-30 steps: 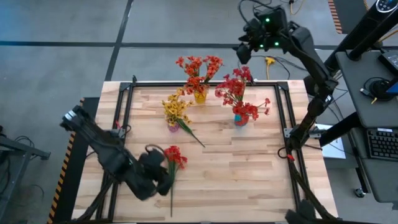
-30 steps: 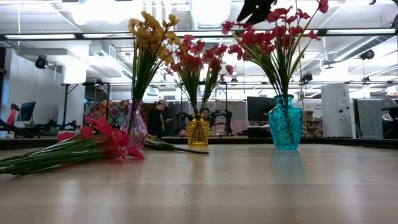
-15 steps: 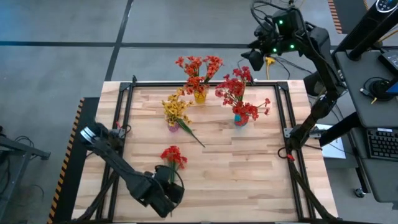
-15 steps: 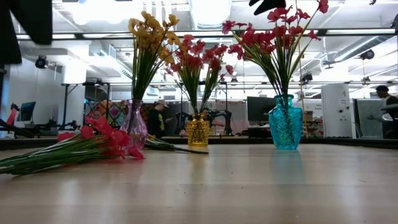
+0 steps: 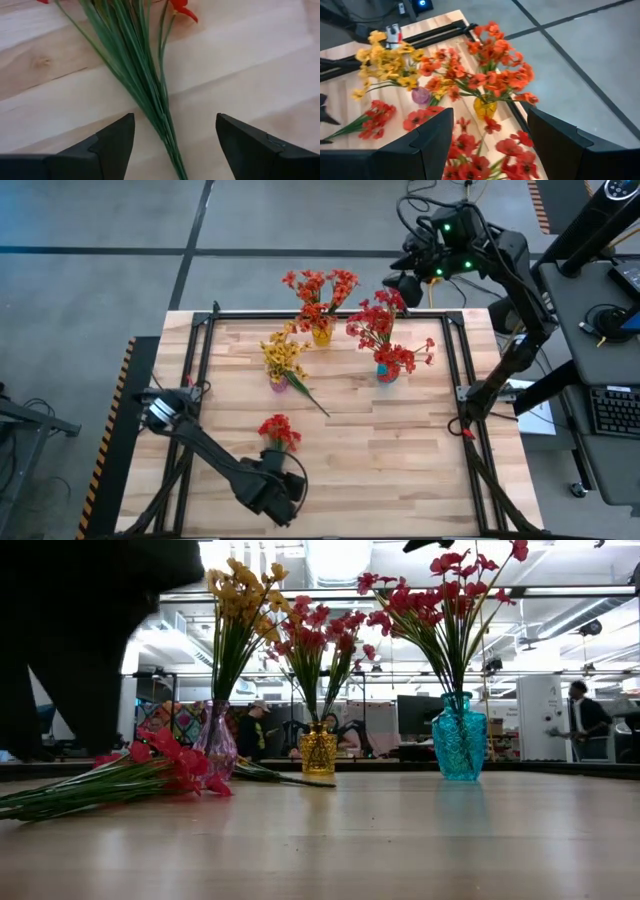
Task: Sort flowers into vase by color
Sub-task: Put the red flower into the blue vase
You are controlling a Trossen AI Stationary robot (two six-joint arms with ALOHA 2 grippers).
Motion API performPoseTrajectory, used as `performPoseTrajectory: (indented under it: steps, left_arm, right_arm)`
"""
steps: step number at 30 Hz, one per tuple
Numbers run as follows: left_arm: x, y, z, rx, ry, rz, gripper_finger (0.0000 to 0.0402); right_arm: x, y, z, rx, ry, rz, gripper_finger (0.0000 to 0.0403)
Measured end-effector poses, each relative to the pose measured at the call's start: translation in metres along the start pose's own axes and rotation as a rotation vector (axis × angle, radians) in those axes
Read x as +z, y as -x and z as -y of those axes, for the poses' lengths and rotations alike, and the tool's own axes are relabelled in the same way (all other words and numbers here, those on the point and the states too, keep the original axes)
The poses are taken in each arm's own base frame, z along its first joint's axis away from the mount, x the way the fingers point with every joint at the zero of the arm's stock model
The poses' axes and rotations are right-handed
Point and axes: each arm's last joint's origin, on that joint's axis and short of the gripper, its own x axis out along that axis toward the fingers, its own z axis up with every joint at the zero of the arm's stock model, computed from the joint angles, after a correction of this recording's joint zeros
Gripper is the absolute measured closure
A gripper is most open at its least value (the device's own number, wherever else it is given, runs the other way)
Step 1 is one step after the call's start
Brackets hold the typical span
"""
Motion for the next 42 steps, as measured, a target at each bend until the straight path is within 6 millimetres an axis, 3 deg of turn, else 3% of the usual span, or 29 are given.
performPoseTrajectory:
  steps: [5,10,27,34,42]
  left_arm:
    - [-0.001,-0.018,0.004,0.051,0.002,-0.006,0.0144]
    - [-0.004,-0.031,0.005,0.084,-0.004,0.004,0.0174]
    - [-0.013,-0.033,-0.001,0.118,-0.037,0.011,0.0391]
    - [-0.022,-0.001,-0.014,0.077,-0.083,-0.006,0.039]
    - [-0.034,0.076,-0.041,-0.341,-0.167,0.294,0.0395]
  right_arm:
    - [0.001,-0.002,-0.012,0.039,0.021,-0.001,0.0156]
    - [0.002,-0.003,-0.02,0.062,0.035,-0.003,0.0156]
    - [-0.003,-0.004,-0.028,0.083,0.035,-0.053,0.0159]
    - [-0.004,0.006,-0.035,0.101,0.054,-0.034,0.0176]
    - [-0.008,0.025,-0.065,0.195,0.132,0.004,0.0184]
